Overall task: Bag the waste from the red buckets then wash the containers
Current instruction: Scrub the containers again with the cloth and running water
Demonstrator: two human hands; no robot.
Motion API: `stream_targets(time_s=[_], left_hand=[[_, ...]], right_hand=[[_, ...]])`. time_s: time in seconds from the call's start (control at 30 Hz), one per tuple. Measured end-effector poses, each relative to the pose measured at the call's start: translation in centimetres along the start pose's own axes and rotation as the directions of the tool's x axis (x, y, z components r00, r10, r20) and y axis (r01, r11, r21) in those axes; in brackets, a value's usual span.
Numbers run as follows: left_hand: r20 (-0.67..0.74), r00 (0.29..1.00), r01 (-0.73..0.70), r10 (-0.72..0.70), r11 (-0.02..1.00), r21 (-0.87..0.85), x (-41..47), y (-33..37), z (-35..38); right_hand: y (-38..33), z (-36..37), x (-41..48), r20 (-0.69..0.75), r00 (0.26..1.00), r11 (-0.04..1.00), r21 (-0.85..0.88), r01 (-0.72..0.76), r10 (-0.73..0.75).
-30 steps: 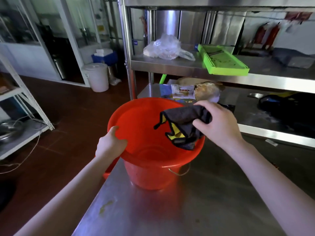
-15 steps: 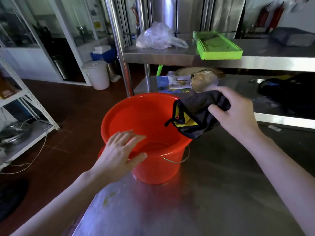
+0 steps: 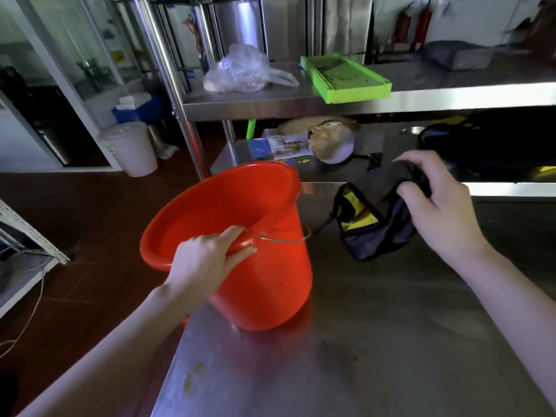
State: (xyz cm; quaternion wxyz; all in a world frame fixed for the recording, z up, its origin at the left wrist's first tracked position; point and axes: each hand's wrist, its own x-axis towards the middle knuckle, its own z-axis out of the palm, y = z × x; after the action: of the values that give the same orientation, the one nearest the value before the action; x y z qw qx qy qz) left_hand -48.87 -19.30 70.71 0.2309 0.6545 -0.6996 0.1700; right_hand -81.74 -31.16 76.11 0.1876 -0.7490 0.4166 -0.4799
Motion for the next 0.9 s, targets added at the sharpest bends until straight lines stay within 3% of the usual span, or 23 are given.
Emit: stream_targets(time_s=[0.13,0.33,0.53,0.67,0.8,0.9], left_hand=[[-0.03,0.971,0.234,-0.236,0.97,-0.06,0.7,-2.2,-1.3],[-0.054,0.868,0.479,-0.493,0.861,-0.169,-0.9,-5.3,-2.3],[0.063,0.667,0.698,-0.743,0.592,-0.402,-2.5,-8.7,-3.0],[0.168,0.571,0.75,-0.804,0.428,-0.504,-4.6,-9.5,-1.4],[0.21,0.592,0.724,-0.778,0.4,-0.561,-6.0,-9.0,-0.1],[0.294,0.588,0.716,-0.753,0.317,-0.622,-6.2,-8.9,0.1]], right_hand=[[-2.1,1.9,-0.7,0.054,0.999,0.999,0.039,-0.009,0.007],[-5.2,6.8,-1.0,0.185,0.982,0.993,0.122,0.01,-0.032],[-9.7,12.3,-0.3,0.227,0.971,0.967,0.254,0.011,-0.071],[-11.9,17.6,-1.6,0.373,0.92,0.974,0.223,0.041,-0.124],[-12.8,23.5,-5.0,0.553,0.831,0.996,0.086,0.015,-0.06],[-13.9,26.8,-7.6,0.531,0.841,0.981,-0.085,0.173,-0.102]])
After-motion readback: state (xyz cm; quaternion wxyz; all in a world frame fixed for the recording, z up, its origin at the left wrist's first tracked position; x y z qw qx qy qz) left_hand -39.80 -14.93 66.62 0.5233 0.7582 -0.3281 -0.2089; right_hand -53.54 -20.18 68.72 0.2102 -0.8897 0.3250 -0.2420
